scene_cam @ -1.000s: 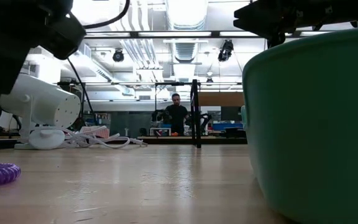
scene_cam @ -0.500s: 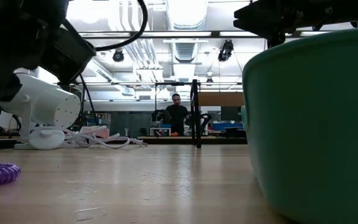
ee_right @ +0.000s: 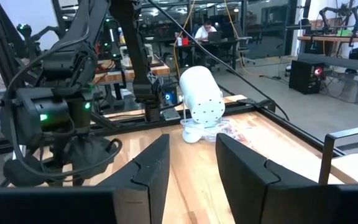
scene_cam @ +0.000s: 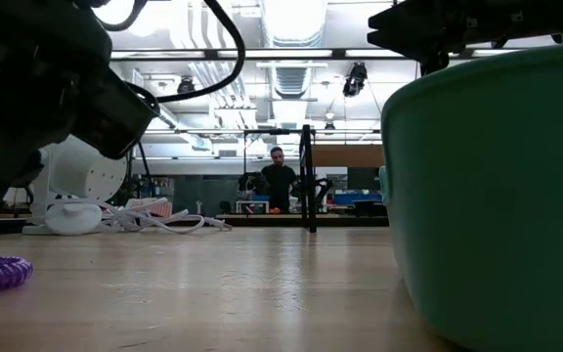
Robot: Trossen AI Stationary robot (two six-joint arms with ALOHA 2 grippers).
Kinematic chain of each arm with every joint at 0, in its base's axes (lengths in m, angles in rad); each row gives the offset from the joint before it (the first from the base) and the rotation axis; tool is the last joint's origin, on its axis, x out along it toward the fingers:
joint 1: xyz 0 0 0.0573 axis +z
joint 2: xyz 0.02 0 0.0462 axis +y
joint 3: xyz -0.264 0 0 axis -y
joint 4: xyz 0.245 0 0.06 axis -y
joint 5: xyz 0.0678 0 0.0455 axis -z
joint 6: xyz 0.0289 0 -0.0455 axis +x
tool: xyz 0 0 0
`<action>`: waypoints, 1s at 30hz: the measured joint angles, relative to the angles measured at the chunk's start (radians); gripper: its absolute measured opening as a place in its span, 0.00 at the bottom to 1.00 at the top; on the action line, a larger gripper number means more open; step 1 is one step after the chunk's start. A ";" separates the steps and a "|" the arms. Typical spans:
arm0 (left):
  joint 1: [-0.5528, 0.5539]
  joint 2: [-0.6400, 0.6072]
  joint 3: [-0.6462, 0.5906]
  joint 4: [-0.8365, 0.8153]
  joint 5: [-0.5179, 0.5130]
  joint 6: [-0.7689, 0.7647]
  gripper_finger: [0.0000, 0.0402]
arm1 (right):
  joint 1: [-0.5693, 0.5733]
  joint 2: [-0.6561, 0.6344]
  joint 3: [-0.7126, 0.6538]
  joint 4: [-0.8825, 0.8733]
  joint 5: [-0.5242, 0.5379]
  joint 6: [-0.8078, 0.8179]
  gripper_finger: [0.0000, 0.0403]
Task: Pick & Place Office Desk Supplies
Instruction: Put the violet spring rubberband into the yellow bin
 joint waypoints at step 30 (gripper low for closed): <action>0.010 0.044 0.007 -0.009 -0.030 0.036 0.26 | 0.000 0.000 0.000 -0.017 0.000 0.001 0.30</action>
